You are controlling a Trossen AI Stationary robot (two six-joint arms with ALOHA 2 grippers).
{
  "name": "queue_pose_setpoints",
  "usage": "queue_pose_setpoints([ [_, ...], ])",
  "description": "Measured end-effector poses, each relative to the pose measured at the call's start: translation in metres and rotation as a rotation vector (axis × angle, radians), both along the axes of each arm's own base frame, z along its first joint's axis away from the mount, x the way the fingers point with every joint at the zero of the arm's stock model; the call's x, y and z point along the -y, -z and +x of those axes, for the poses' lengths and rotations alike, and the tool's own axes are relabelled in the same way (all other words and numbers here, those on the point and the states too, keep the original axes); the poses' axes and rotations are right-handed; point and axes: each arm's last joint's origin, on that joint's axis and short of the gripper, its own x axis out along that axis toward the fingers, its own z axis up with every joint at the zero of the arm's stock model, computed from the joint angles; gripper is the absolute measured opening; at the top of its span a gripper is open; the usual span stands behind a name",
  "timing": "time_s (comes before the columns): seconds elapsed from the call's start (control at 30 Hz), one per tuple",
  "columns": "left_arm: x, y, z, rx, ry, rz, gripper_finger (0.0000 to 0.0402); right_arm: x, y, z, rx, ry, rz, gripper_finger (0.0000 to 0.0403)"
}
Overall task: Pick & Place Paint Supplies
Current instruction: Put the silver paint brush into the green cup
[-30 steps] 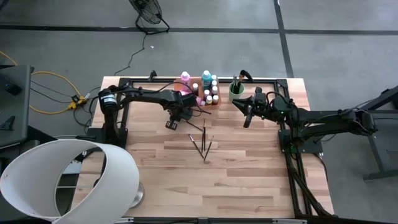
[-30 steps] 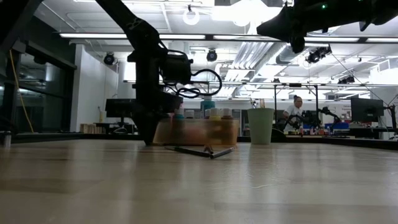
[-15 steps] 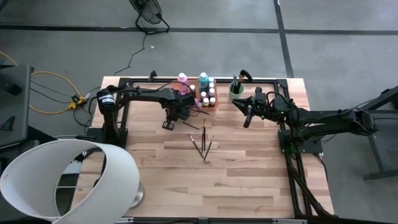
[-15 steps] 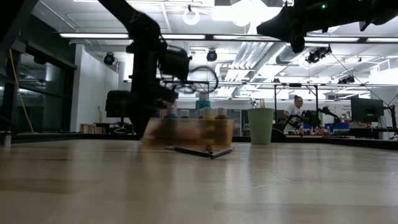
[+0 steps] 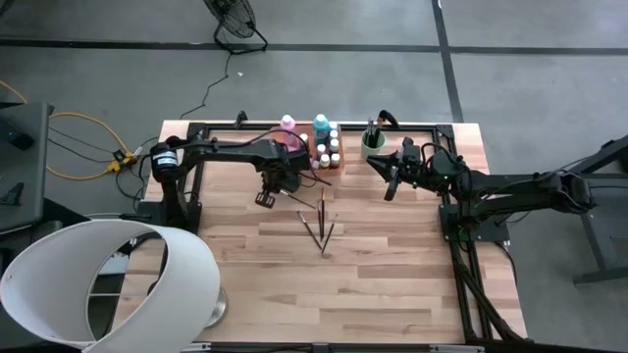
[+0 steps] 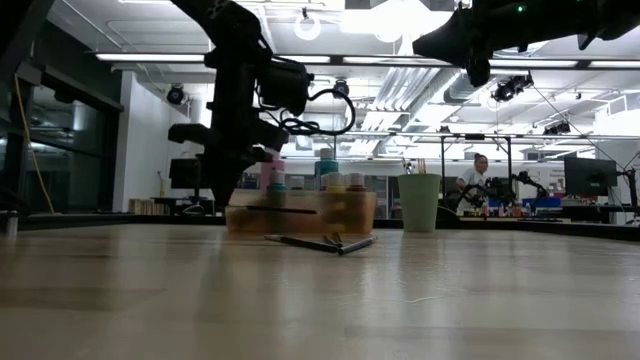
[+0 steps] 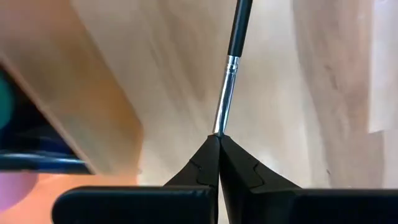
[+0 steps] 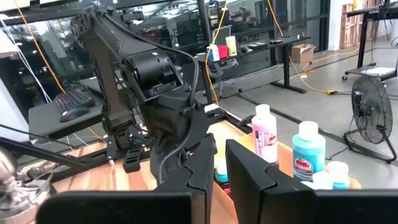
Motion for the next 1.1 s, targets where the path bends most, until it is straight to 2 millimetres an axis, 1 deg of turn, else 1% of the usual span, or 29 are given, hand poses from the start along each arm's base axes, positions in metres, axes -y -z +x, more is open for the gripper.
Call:
queue_pose_setpoints([
  [0.13, 0.004, 0.000, -0.001, -0.026, -0.008, -0.008, 0.0000, 0.000, 0.000, 0.000, 0.011, -0.004, 0.029, 0.0037],
  [0.27, 0.008, 0.000, -0.002, -0.042, -0.030, -0.010, 0.0000, 0.000, 0.000, 0.000, 0.043, -0.008, 0.111, 0.0037],
  [0.33, 0.011, -0.004, -0.002, -0.059, -0.041, -0.015, 0.0000, 0.000, 0.000, 0.000, 0.058, -0.010, 0.150, 0.0037],
  [0.47, 0.017, -0.020, 0.006, -0.040, -0.041, 0.010, 0.0000, -0.001, 0.000, 0.000, 0.064, -0.046, 0.175, 0.0037],
  [0.57, 0.021, -0.039, 0.013, -0.011, -0.032, 0.061, 0.0000, -0.002, 0.000, 0.001, 0.064, -0.064, 0.179, 0.0035],
  [0.73, 0.030, -0.074, 0.027, 0.060, -0.002, 0.216, 0.0000, -0.008, 0.000, 0.002, 0.059, -0.087, 0.175, 0.0024],
  [0.87, 0.040, -0.099, 0.036, 0.120, 0.024, 0.398, 0.0000, -0.012, 0.000, 0.002, 0.067, -0.105, 0.206, 0.0015],
  [0.93, 0.046, -0.108, 0.040, 0.139, 0.072, 0.492, 0.0000, -0.012, 0.000, 0.002, 0.075, -0.116, 0.234, 0.0014],
  [1.1, 0.065, -0.123, 0.052, 0.172, 0.215, 0.749, 0.0000, -0.008, 0.004, 0.002, 0.065, -0.178, 0.355, 0.0013],
])
